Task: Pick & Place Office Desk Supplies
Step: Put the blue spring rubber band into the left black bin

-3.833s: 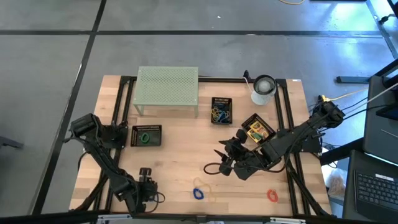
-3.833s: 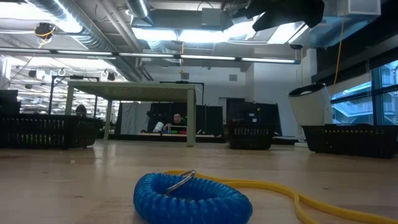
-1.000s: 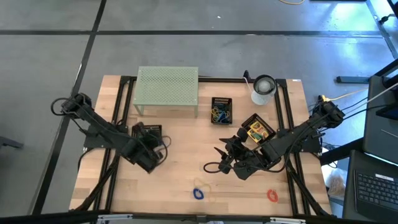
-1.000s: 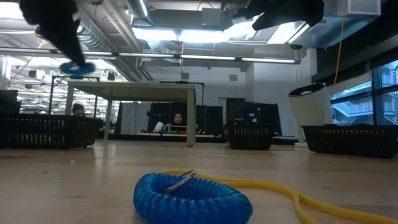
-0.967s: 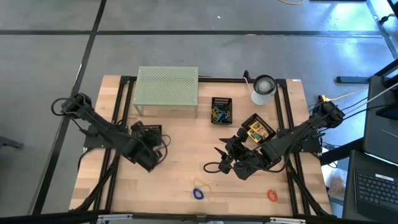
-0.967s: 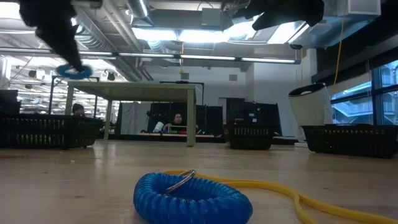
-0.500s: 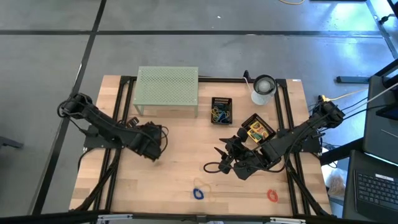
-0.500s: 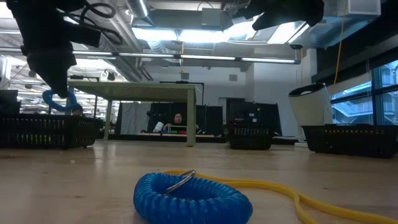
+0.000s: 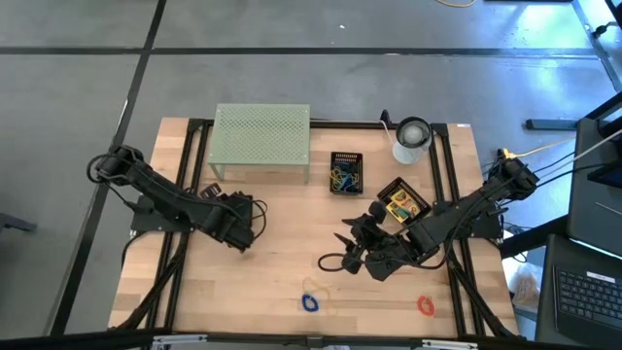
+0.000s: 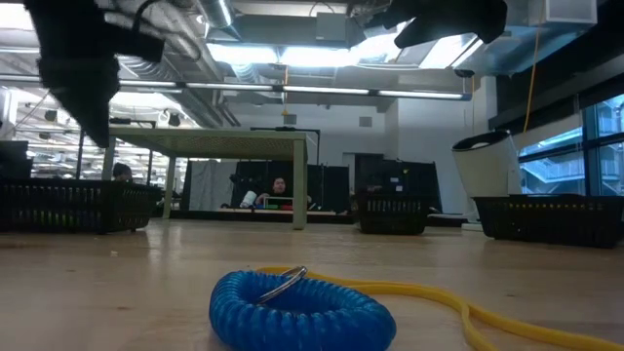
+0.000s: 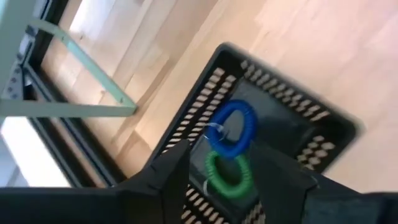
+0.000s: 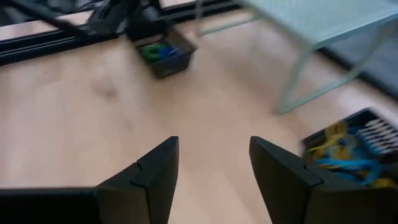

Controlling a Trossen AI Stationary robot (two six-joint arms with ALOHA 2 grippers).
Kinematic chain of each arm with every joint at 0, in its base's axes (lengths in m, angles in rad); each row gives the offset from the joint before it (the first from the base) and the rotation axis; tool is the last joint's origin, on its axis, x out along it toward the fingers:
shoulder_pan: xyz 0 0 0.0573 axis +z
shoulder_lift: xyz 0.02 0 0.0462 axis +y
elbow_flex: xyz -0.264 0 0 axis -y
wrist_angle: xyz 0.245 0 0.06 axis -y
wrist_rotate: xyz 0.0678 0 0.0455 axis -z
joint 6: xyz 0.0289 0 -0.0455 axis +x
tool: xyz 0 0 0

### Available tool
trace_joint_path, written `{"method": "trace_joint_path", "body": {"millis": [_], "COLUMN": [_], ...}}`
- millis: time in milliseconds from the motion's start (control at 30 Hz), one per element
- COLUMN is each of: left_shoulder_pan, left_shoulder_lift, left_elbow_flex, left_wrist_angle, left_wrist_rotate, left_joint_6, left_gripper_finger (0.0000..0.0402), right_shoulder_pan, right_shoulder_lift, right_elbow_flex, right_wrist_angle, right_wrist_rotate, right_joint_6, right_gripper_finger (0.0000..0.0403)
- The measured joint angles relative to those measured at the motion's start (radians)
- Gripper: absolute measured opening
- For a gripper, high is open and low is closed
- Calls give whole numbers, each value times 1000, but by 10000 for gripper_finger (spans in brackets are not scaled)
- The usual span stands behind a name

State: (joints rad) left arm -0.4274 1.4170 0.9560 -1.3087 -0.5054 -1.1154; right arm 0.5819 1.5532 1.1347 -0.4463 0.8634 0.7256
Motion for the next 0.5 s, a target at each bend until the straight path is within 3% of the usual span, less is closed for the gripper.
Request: {"method": "trace_joint_path", "body": {"millis": [200,500], "left_shoulder_pan": [-34,-150], "left_shoulder_lift": [0,39], "left_elbow_flex": [83,81], "left_wrist_angle": [80,580], "left_wrist_rotate": [-50,-63], "left_joint_6": [27,373], "left_gripper_finger": [161,169], "right_shoulder_pan": [0,3], "right_shoulder_lift": [13,103], "right_elbow_flex": [0,0], "right_wrist_angle": [67,129], "right_wrist_rotate": [-193,-371], "right_joint_6": [18,19], "right_gripper_finger": [198,198]}}
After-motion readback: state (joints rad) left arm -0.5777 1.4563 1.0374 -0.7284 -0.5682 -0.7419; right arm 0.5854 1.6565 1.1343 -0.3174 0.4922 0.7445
